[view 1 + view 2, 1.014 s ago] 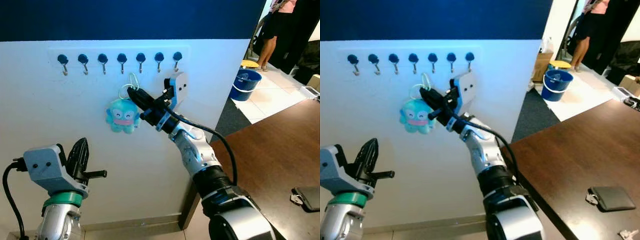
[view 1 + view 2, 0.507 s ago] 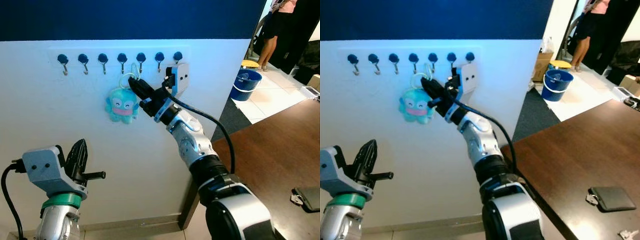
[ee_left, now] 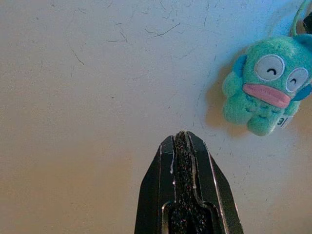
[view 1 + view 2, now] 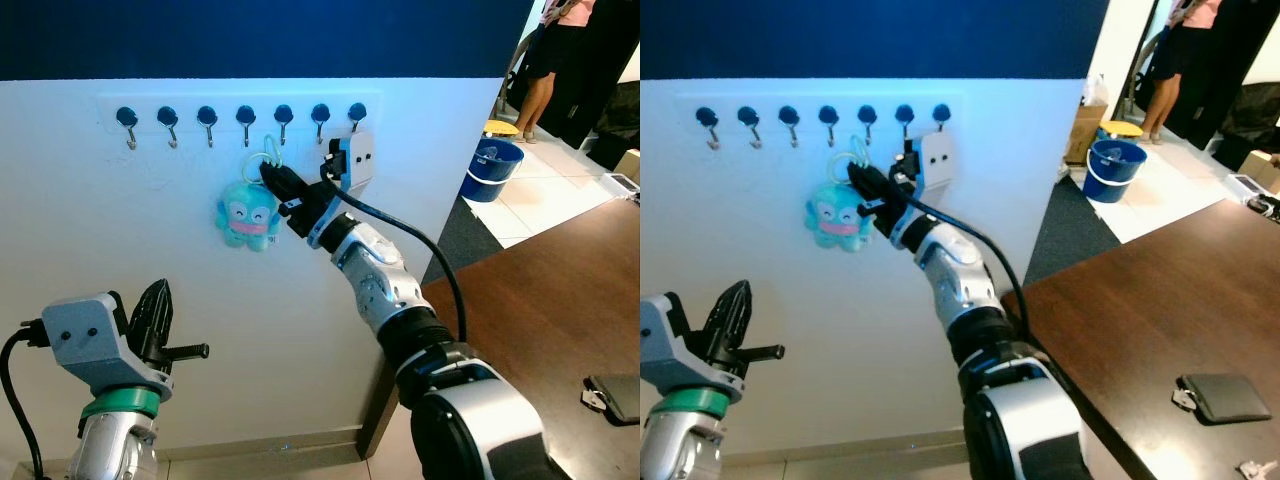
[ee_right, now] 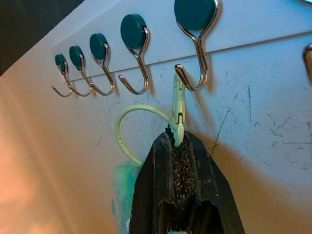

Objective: Hang keys on a hook

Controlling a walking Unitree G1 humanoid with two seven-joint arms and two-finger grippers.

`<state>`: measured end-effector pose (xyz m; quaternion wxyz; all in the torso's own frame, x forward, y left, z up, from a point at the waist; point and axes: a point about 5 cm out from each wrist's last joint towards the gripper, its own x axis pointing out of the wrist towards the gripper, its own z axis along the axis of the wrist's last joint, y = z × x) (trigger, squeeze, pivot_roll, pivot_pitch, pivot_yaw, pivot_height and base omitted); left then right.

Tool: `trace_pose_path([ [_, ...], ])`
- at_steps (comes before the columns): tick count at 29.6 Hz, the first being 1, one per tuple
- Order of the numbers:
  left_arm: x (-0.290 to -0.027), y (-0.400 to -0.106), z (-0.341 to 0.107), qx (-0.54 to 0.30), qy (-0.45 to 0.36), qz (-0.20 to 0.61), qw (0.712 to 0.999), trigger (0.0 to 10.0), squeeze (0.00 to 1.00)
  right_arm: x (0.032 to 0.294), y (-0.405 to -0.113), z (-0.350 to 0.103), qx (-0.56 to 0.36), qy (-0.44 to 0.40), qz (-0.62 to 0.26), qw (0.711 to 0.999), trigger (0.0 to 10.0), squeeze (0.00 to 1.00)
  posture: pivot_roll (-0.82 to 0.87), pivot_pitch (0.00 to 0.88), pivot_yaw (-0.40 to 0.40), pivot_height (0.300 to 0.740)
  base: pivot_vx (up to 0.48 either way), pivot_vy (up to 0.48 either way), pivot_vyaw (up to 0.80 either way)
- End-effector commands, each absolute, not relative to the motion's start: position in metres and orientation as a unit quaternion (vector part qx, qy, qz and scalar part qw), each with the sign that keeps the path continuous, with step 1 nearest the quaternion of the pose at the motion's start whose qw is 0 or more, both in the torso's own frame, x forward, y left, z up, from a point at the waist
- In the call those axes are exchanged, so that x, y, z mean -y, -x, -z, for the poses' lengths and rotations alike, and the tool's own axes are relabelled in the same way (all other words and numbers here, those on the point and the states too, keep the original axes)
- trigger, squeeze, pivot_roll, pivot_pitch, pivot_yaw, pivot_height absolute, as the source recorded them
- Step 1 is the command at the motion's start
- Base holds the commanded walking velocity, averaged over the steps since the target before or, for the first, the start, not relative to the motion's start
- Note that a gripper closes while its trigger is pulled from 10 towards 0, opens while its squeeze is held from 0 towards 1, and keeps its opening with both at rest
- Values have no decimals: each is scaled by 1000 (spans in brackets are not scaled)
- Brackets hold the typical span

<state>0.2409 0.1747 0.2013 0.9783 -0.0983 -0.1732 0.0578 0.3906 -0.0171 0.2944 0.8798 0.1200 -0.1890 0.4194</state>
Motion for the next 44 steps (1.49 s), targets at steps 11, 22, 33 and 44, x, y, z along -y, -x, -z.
trace_pose_path([
  [11, -177, -239, -198, 164, 88, -65, 980, 10000, 0, 18, -391, -286, 180, -130, -414, 883, 10000, 0, -30, 101, 58, 740, 0, 0, 0],
  [22, -177, -240, -198, 164, 87, -68, 980, 10000, 0, 20, -385, -272, 185, -128, -430, 875, 10000, 0, -33, 99, 58, 740, 0, 0, 0],
  [33, -177, -241, -198, 164, 87, -70, 980, 10000, 0, 28, -379, -272, 210, -134, -437, 864, 10000, 0, -40, 101, 62, 740, 0, 0, 0],
  [44, -177, -241, -198, 165, 88, -70, 980, 10000, 0, 20, -372, -289, 237, -133, -459, 846, 10000, 0, -40, 103, 64, 740, 0, 0, 0],
])
